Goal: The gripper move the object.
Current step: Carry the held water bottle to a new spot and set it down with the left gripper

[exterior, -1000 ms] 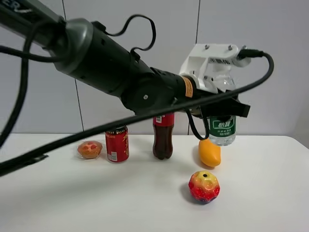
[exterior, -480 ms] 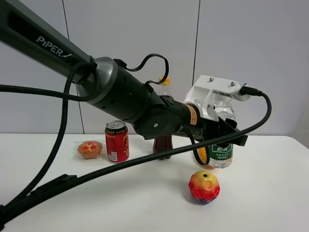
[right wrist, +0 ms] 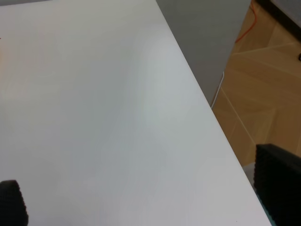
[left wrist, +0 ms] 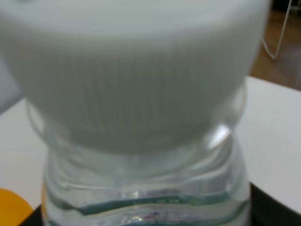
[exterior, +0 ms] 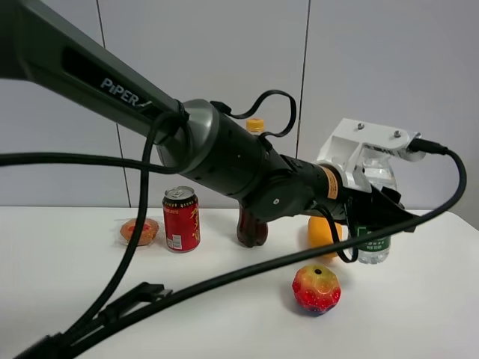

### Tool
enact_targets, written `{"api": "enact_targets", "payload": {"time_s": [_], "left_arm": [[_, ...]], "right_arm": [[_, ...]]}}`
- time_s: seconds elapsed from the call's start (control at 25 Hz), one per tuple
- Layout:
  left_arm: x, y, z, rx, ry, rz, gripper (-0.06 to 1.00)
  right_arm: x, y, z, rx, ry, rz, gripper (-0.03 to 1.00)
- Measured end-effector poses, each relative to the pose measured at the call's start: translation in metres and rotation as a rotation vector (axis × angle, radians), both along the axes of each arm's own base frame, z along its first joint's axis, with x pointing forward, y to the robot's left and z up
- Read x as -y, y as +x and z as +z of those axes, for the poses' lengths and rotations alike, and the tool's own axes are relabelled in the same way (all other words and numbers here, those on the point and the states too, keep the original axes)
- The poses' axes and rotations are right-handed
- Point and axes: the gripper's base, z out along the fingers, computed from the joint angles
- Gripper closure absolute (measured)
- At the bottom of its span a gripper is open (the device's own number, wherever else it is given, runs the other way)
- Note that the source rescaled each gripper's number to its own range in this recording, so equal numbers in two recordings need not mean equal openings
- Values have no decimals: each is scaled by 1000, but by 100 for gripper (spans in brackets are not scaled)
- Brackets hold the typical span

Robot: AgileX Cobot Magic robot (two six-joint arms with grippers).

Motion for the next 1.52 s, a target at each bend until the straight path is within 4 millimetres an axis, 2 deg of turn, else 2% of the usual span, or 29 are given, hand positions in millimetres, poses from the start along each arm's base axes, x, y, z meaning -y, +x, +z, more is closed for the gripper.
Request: {"api": "enact_targets", "payload": {"time_s": [0.28, 0.72, 1.04, 1.52], "left_arm": [[5, 4, -23, -22, 30, 3, 89], [6, 5, -22, -17, 22, 1, 89], [6, 5, -34, -30, 39, 0, 89], [6, 4, -34, -25, 42, -5, 89]], "right_arm": [[0, 0, 0, 0, 0, 0, -3], [0, 0, 0, 0, 0, 0, -3], [0, 0, 0, 0, 0, 0, -3], [0, 0, 0, 0, 0, 0, -3]]}}
